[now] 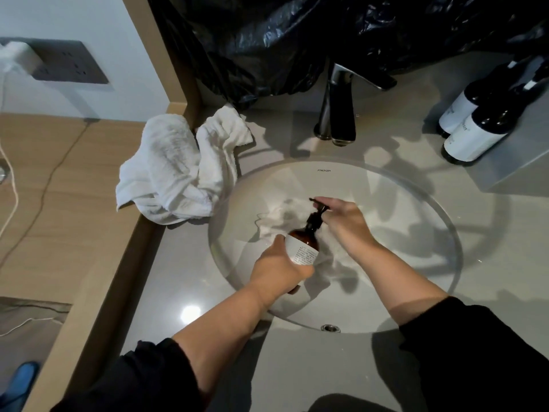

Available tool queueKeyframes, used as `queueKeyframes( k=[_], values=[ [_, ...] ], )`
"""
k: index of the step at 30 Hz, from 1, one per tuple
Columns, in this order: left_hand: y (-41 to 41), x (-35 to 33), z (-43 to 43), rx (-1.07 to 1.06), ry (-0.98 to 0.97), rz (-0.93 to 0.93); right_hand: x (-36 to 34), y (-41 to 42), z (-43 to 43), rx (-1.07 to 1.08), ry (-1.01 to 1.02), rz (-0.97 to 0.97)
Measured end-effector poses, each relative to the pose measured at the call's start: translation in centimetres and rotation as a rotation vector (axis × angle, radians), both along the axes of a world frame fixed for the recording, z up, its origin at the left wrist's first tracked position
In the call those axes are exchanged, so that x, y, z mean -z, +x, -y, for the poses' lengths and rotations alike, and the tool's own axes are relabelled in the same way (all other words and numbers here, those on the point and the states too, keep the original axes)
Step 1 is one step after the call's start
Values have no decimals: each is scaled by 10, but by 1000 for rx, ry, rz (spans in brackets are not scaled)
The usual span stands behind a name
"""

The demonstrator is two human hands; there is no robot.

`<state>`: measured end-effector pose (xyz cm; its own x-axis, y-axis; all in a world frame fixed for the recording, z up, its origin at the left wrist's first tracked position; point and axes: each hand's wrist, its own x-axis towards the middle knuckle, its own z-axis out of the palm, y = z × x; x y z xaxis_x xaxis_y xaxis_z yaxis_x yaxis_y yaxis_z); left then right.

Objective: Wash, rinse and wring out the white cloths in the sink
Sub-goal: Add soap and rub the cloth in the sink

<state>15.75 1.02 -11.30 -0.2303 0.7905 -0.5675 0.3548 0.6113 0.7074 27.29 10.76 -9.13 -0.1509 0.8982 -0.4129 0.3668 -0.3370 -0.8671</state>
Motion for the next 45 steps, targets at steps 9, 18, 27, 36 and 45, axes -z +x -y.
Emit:
queueKeyframes(
  k=[9, 18, 27, 36, 45],
  values=[
    [13, -6, -26, 246, 92, 248, -24, 46, 0, 355, 166, -196],
    [-14, 32, -83, 369, 56, -460, -99, 91, -78, 449, 724, 178],
    [-12, 51, -88, 333, 44, -508, -109, 106, -126, 437, 923, 463],
    [-23, 45, -85, 557, 83, -877, -100, 111, -116, 398, 846, 519],
    [-30, 79, -83, 650, -5, -879, 63, 65, -40, -478, -6, 922]
  ],
)
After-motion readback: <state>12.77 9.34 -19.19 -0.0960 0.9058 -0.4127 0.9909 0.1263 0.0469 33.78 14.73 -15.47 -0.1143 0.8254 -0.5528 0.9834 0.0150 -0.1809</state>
